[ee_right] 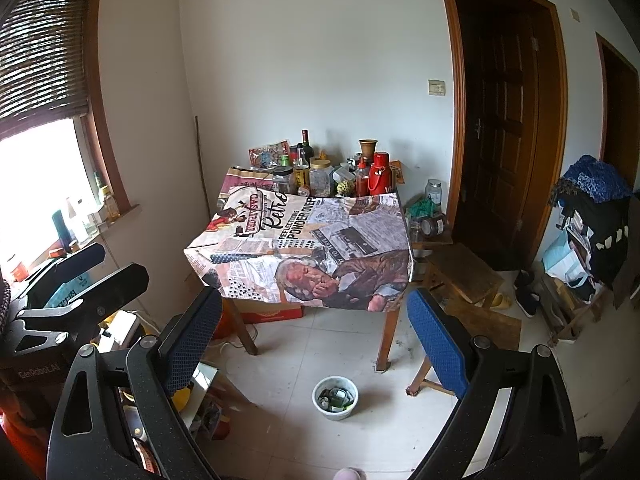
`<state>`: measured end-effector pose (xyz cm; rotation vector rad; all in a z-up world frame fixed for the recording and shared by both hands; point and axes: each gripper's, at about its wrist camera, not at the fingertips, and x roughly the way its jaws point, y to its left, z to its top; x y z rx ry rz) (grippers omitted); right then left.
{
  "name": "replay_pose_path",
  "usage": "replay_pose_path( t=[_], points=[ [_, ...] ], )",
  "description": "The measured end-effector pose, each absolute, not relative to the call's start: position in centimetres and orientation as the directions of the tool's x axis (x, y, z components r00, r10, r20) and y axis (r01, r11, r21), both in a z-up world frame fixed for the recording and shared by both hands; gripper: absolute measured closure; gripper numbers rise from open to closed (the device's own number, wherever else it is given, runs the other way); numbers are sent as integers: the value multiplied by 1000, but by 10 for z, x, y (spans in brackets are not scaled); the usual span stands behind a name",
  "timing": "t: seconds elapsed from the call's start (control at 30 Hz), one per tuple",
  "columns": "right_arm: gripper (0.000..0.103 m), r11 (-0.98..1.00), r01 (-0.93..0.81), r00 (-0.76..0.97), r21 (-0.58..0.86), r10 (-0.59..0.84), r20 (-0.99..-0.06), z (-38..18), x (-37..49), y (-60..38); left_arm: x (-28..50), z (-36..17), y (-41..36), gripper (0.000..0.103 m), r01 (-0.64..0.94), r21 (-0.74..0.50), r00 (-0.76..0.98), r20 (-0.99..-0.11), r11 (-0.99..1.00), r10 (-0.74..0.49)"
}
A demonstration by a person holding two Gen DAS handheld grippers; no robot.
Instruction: Collect trash
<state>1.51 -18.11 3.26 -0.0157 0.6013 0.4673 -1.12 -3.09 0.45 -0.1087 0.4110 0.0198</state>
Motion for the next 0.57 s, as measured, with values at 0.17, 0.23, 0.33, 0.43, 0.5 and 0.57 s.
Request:
replay_pose_path(
  t=[0.17, 0.23, 0.33, 0.43, 0.5, 0.57],
  points=[
    [11, 895, -428, 724, 121, 420, -548, 33, 15, -181, -8, 5, -31, 1, -35, -106, 915, -403, 994, -11],
    [11, 894, -431, 722, 125, 425, -547, 33, 18, -182, -7, 4, -31, 1, -36, -103, 916, -402, 994, -8],
    [11, 893, -432, 721, 125, 425, -548, 33, 21, -183, -5, 4, -32, 1, -37, -103, 916, -402, 994, -8],
    [11, 894, -432, 722, 115, 420, -550, 33, 26, -183, -2, 4, -34, 1, -38, -105, 916, -402, 994, -8],
    [11, 895, -434, 722, 107, 416, -552, 32, 31, -183, 2, 4, -36, 1, -37, -102, 916, -402, 994, -7],
    [11, 893, -437, 719, 104, 417, -556, 32, 36, -182, 7, 4, -37, 1, -42, -97, 915, -404, 994, -1]
  ],
)
